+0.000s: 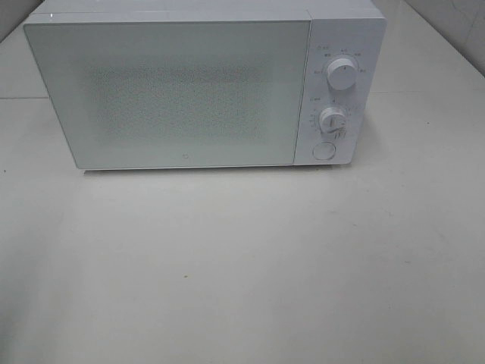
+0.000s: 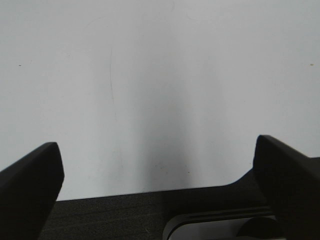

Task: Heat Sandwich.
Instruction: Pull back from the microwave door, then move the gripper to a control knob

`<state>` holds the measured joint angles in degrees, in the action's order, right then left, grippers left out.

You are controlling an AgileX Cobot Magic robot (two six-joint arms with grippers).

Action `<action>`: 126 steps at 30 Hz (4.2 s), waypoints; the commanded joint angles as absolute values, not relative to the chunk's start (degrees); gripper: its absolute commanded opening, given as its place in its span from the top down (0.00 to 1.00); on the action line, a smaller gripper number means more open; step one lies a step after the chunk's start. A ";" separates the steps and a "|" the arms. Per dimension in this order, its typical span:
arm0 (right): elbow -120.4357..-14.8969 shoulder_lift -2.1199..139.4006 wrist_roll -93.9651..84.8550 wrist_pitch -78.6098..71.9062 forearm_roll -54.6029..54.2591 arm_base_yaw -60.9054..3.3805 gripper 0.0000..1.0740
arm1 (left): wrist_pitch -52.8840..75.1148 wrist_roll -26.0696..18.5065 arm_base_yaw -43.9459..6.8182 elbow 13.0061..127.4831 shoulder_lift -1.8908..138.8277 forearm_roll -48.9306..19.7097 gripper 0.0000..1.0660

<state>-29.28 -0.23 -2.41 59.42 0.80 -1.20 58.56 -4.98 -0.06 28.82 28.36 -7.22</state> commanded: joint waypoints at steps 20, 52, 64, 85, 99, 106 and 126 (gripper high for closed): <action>-29.05 -1.83 -1.95 58.73 0.80 -0.86 0.31 | 59.42 -4.35 0.06 28.30 4.93 -7.39 0.08; -29.05 -1.83 -1.95 58.73 0.80 -0.86 0.31 | 59.36 -4.41 0.06 28.19 -1.89 -7.51 0.08; -29.05 -1.83 -1.95 58.73 0.80 -0.86 0.31 | 59.36 -4.41 0.06 28.19 -1.89 -7.51 0.08; -29.05 -1.78 -1.95 58.73 0.80 -0.86 0.31 | 59.36 -4.41 0.06 28.19 -1.89 -7.51 0.08; -32.31 4.35 -1.95 54.60 0.63 -0.86 0.31 | 59.36 -4.41 0.06 28.19 -1.89 -7.51 0.08; -32.20 11.80 -1.95 48.36 0.63 -0.86 0.31 | 59.36 -4.41 0.06 28.19 -1.89 -7.51 0.08; -27.39 30.02 -1.95 24.41 0.63 -0.86 0.31 | 59.36 -4.41 0.06 28.19 -1.89 -7.51 0.08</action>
<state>-27.50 28.93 -2.41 25.84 0.74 -1.20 59.47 -4.81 -0.06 28.36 -0.23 -7.22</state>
